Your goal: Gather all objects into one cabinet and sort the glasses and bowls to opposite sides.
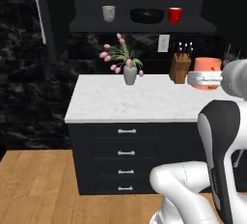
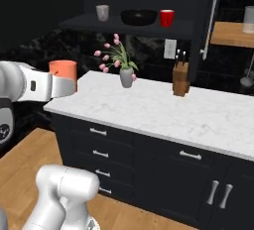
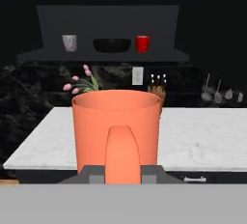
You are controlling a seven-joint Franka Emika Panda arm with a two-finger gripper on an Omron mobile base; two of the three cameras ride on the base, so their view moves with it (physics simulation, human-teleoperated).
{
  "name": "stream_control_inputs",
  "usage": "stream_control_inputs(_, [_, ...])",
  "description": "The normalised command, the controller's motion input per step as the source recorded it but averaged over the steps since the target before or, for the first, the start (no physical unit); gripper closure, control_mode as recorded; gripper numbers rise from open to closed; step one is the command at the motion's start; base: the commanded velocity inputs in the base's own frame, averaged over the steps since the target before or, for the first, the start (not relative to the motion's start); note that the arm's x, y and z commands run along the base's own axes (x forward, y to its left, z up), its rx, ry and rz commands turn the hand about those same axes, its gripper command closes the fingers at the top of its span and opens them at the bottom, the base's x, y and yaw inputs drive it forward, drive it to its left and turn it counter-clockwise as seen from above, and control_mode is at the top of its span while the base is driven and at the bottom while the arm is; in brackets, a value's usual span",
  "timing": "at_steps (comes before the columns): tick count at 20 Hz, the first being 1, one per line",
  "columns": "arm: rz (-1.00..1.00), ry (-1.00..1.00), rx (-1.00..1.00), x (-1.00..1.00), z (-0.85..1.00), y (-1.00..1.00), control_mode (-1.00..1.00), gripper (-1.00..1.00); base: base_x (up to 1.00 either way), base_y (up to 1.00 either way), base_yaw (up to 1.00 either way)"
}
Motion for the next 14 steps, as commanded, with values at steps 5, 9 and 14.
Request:
stream_control_inputs(5, [0.0,0.0,0.0,0.0,0.0,0.0,1.0,1.0,0.41,-0.35,-0.01])
stream_control_inputs(9, [0.0,0.0,0.0,0.0,0.0,0.0,1.0,1.0,0.63,0.08,-0.13])
stream_control_inputs(14, [0.0,0.0,0.0,0.0,0.0,0.0,1.0,1.0,0.69,0.25,-0.16])
